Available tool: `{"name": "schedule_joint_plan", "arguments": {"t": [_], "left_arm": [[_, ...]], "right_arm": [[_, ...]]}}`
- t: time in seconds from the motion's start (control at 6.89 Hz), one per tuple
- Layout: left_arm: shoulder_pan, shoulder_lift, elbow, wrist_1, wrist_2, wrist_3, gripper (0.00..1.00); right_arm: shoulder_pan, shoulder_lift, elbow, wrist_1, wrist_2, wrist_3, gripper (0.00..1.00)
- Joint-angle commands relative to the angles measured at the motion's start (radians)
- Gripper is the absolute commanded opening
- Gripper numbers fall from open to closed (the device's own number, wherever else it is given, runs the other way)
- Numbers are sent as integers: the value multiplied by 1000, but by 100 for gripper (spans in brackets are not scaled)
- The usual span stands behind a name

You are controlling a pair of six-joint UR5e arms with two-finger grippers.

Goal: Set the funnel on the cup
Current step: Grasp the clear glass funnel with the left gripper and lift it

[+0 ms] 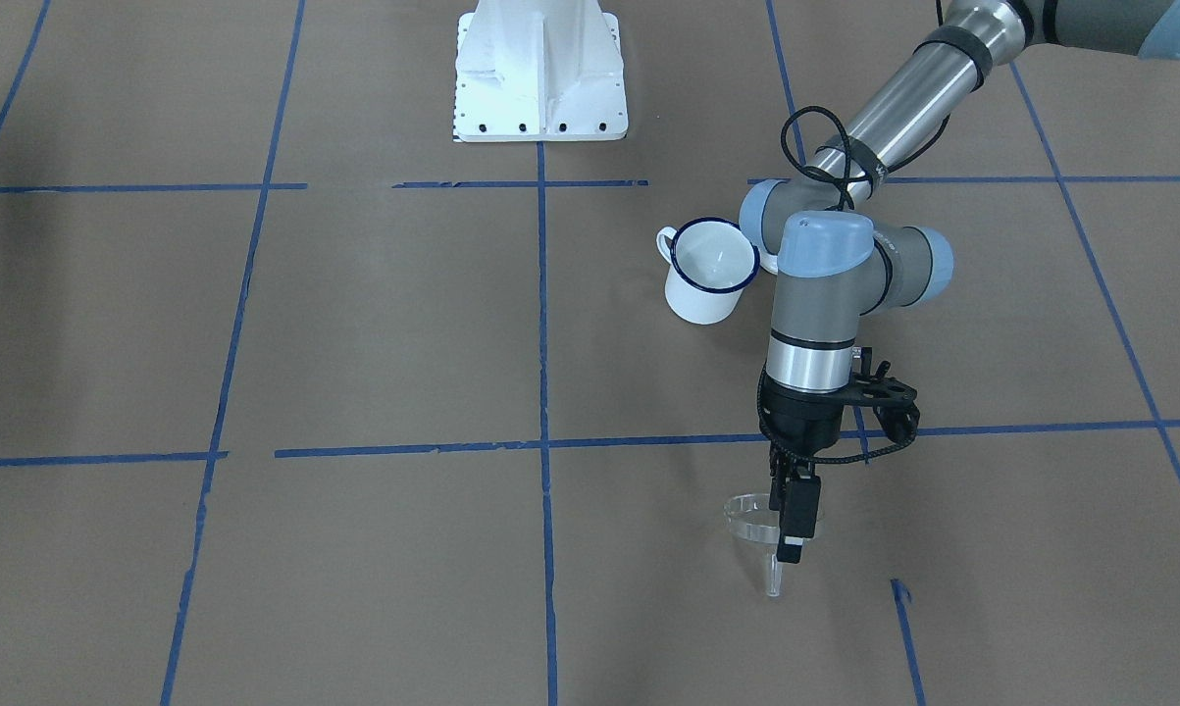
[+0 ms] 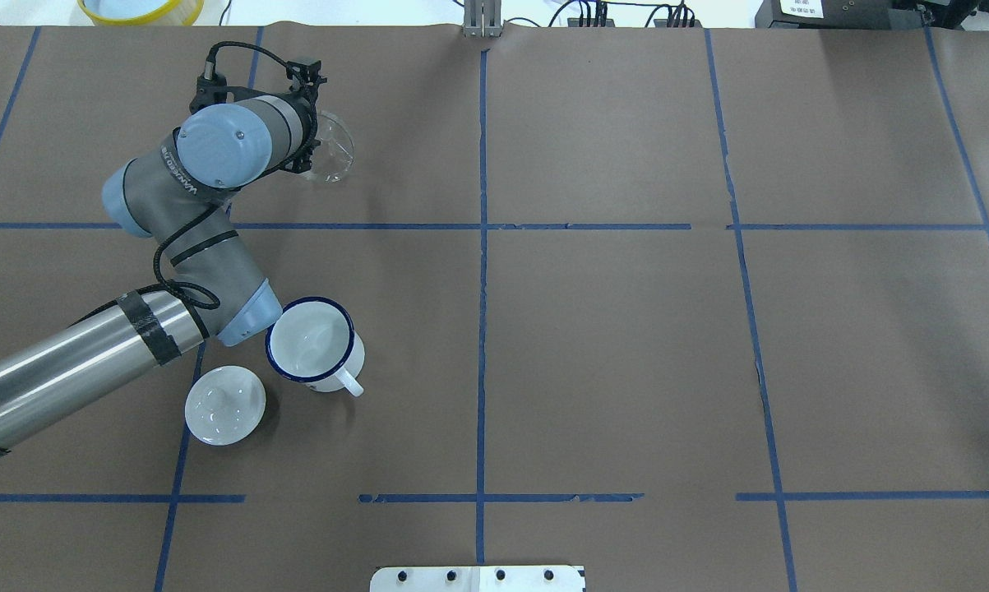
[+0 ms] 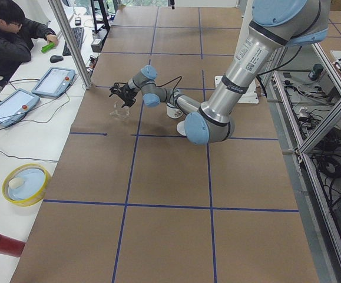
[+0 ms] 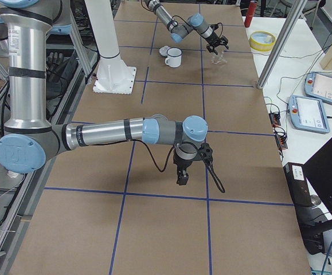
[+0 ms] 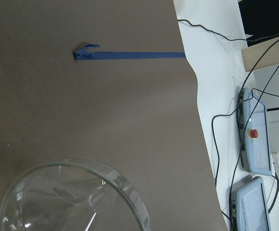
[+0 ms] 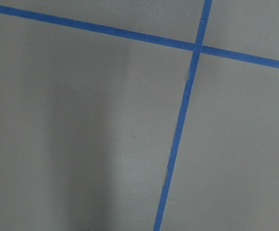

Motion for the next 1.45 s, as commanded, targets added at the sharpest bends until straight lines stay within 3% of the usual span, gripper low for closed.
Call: {"name": "schedule_joint_plan", "arguments": {"t": [0.0, 0.15, 0.58, 0.73, 0.87, 1.31], "left_arm": [[0, -9, 19, -11, -2, 3, 58], [-2, -7, 18, -11, -2, 12, 2], [-16, -6, -32, -9, -8, 97, 0], [-32, -6, -118, 9, -26, 97, 0], [-63, -6, -198, 59, -119, 97, 0], [-86, 4, -633, 560, -319, 279, 0]], "right_arm": [[0, 0, 0, 0, 0, 0, 100], [0, 0, 0, 0, 0, 0, 100], [0, 0, 0, 0, 0, 0, 100], [0, 0, 0, 0, 0, 0, 100], [0, 0, 0, 0, 0, 0, 100], [0, 1, 0, 0, 0, 0, 100]]}}
